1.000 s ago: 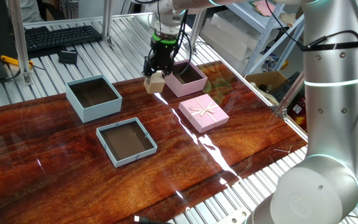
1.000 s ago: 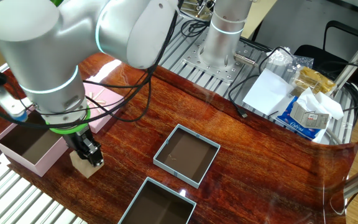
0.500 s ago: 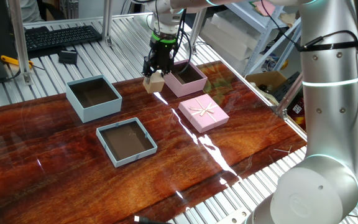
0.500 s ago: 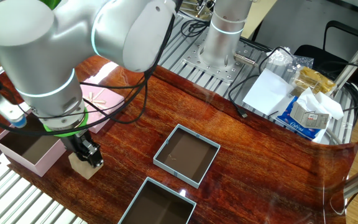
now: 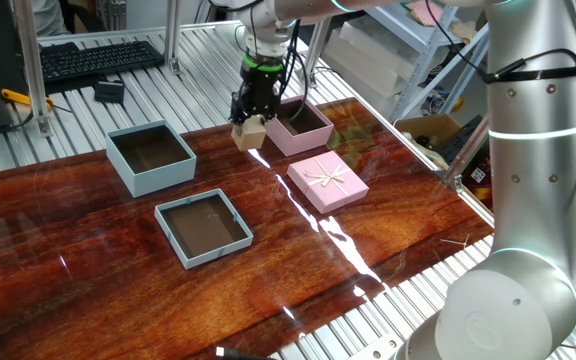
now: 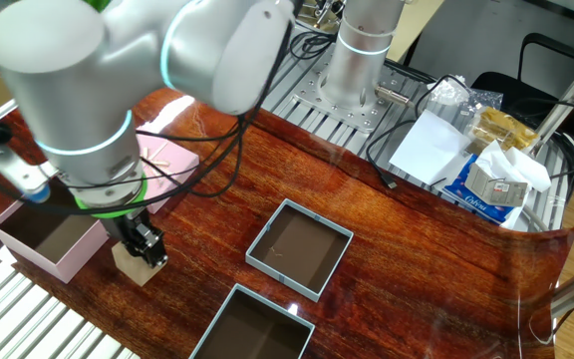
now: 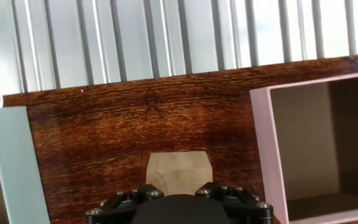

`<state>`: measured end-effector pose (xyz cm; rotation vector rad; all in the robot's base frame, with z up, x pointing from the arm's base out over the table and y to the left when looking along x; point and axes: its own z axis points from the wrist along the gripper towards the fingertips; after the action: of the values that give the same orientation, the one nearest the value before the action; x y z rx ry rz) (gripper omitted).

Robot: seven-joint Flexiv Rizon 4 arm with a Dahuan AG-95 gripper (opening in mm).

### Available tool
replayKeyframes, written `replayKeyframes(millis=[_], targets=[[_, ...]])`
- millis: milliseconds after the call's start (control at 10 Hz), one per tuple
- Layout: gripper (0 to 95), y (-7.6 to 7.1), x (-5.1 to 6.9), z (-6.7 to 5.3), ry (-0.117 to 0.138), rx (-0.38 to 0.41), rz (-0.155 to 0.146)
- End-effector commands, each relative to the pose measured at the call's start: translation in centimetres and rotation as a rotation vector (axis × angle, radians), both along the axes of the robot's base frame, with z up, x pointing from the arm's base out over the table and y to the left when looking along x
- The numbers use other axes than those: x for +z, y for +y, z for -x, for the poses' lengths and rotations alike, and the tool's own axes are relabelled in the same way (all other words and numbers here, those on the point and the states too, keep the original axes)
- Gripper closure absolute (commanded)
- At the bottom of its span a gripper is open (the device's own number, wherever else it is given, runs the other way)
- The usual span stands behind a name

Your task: Move an object from one box to another

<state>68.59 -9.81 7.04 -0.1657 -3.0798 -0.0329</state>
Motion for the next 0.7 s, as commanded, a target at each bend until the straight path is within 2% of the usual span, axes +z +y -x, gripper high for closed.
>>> replayKeyframes(millis=[100,500,700], targets=[[95.0,0.03,0.05,0.25,-0.01,-0.004,0.013],[95.0,0.03,0.05,0.25,-0.006,-0.012,0.019],[95.0,0.03,0.05,0.25,-0.005,-0.002,0.013]])
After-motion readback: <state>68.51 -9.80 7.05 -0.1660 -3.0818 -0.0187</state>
